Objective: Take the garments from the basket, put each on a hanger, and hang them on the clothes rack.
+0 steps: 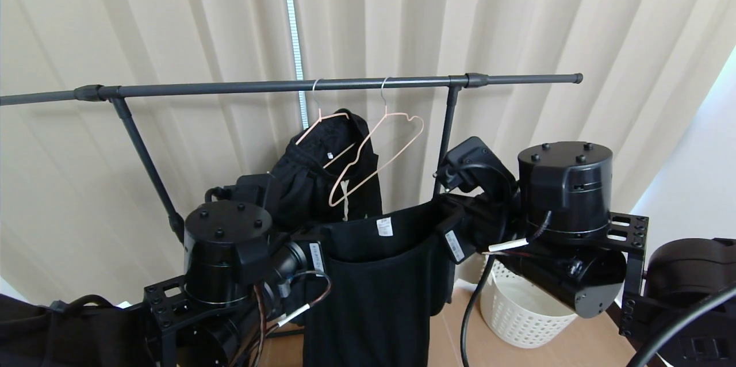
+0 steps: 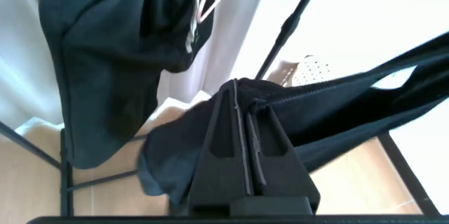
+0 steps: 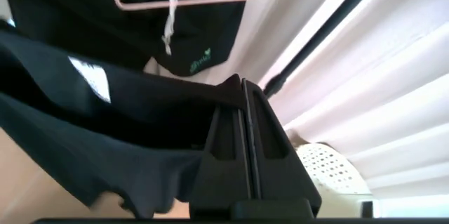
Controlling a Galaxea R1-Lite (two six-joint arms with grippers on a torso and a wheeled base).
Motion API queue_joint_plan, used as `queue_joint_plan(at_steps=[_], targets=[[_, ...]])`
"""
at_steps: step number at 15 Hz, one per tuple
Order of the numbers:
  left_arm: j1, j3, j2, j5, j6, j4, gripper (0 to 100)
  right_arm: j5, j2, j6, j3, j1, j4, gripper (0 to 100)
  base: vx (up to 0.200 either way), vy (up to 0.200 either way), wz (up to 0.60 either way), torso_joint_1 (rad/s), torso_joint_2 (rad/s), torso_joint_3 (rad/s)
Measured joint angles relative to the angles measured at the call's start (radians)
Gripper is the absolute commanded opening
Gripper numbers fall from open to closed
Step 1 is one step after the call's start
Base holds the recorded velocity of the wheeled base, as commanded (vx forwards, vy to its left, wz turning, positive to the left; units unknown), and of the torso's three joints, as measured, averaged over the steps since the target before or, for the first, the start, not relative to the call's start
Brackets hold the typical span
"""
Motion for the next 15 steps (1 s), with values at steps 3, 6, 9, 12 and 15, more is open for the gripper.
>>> queue_joint_plan(at_steps=[3, 6, 9, 12, 15], targets=[[0.001, 0.000, -0.023, -0.010, 0.000, 0.003, 0, 0.007, 0.000, -0.046, 0.031, -0.003, 0.000, 0, 0.000, 0.000, 0.00, 0.000, 0.00, 0.000], [0.006, -0.008, -0.060, -0.047, 0.001, 0.107, 0, 0.007, 0.001, -0.052, 0.042, -0.003, -0.001, 0, 0.000, 0.000, 0.00, 0.000, 0.00, 0.000], [0.017, -0.018, -0.107, -0.097, 0.000, 0.220, 0, 0.007, 0.001, -0.052, 0.042, -0.003, -0.001, 0, 0.000, 0.000, 0.00, 0.000, 0.00, 0.000], [0.019, -0.024, -0.126, -0.101, 0.001, 0.275, 0, 0.006, 0.003, -0.053, 0.035, -0.011, -0.018, 0, 0.000, 0.000, 0.00, 0.000, 0.00, 0.000], [0.020, -0.024, -0.132, -0.108, 0.002, 0.279, 0, 0.004, 0.010, -0.053, 0.034, -0.014, -0.050, 0, 0.000, 0.000, 0.00, 0.000, 0.00, 0.000]])
